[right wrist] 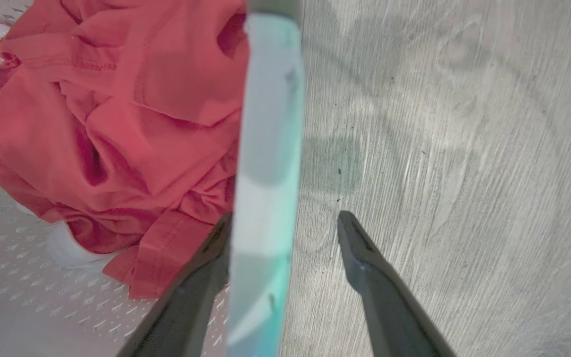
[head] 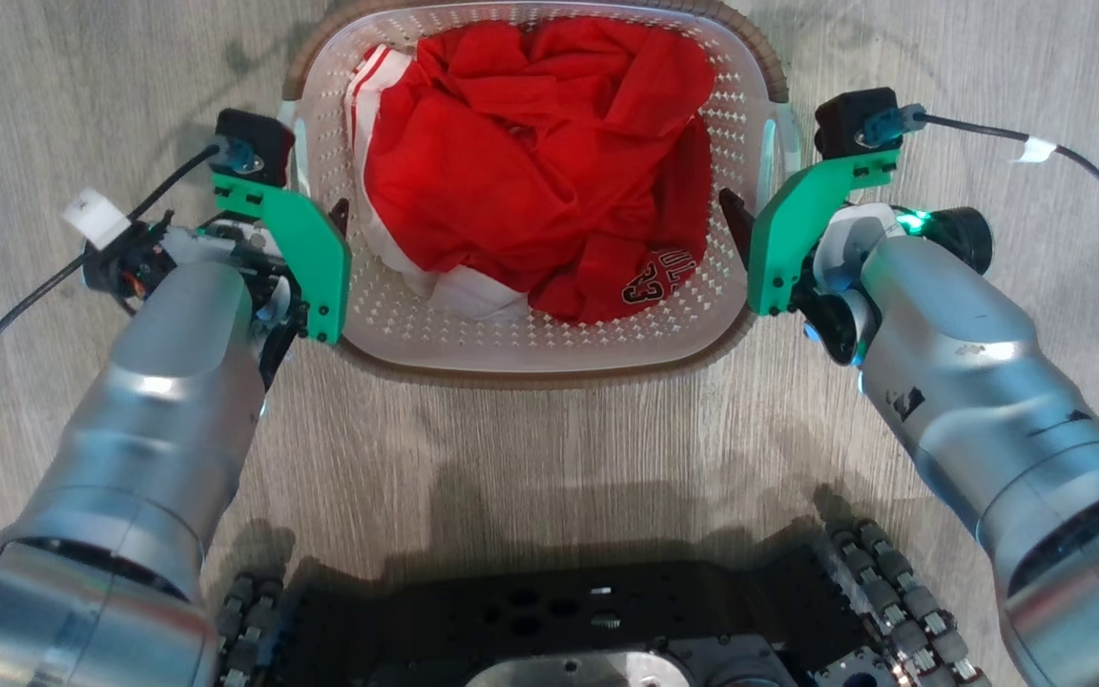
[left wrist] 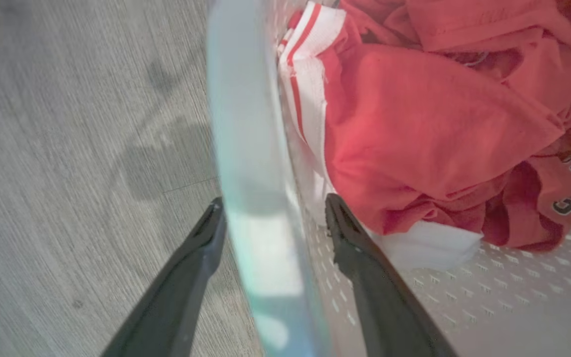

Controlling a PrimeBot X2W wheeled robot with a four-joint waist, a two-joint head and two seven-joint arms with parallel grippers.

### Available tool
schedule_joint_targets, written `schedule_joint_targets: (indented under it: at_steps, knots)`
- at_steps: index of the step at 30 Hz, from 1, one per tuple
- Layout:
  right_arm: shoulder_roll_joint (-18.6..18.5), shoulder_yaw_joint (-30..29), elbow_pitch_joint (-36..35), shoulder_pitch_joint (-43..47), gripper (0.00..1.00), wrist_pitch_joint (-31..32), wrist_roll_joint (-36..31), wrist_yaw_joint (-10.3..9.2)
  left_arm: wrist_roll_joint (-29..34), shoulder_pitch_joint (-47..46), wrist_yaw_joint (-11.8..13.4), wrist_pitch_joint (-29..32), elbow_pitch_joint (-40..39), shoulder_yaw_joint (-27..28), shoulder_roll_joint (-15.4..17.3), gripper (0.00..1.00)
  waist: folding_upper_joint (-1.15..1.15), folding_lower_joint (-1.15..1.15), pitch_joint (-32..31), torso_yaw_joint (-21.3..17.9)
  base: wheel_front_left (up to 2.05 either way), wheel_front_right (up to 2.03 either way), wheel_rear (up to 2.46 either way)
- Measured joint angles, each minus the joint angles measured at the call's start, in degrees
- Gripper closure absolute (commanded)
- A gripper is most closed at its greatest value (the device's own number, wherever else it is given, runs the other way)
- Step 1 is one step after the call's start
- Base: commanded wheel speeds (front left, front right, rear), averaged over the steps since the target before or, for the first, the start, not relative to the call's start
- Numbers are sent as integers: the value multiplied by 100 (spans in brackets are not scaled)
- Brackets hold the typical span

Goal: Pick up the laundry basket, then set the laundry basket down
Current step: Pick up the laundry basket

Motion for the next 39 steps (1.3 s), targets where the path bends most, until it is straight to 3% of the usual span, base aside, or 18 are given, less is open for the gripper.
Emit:
schedule_joint_targets:
  at_steps: [12, 13, 14, 16, 17, 35, 39]
  knots:
    - [1, 336, 108, -56, 0, -120, 427, 0, -319, -97, 0, 49, 10, -313, 60, 0, 0, 0, 77, 10, 0, 0, 0]
    - [0, 356, 131, -73, 10, -131, 459, 0, -347, -115, 0, 48, 9, -356, 62, 0, 0, 0, 80, 14, 0, 0, 0]
    - [-1, 380, 137, -96, 40, -132, 492, 0, -369, -121, 0, 47, 9, -377, 60, 0, 0, 0, 83, 17, 0, 0, 0]
    - [0, 460, 140, -155, 100, -135, 543, 0, -441, -120, 0, 109, 12, -406, 60, 76, 1, 0, 90, 20, 0, 0, 0]
    - [0, 492, 140, -170, 100, -146, 550, 0, -481, -120, -23, 135, 9, -422, 54, 100, 1, 0, 93, 22, 0, 0, 0]
    - [62, 859, 406, -235, 100, -248, 815, -2, -1043, -73, -40, 319, -19, -823, -66, 100, 1, 0, -64, 70, 0, 0, 0]
    - [57, 928, 436, -222, 100, -14, 911, -2, -1185, -36, -38, 572, -81, -1038, -68, 100, 1, 0, -241, 79, 0, 0, 0]
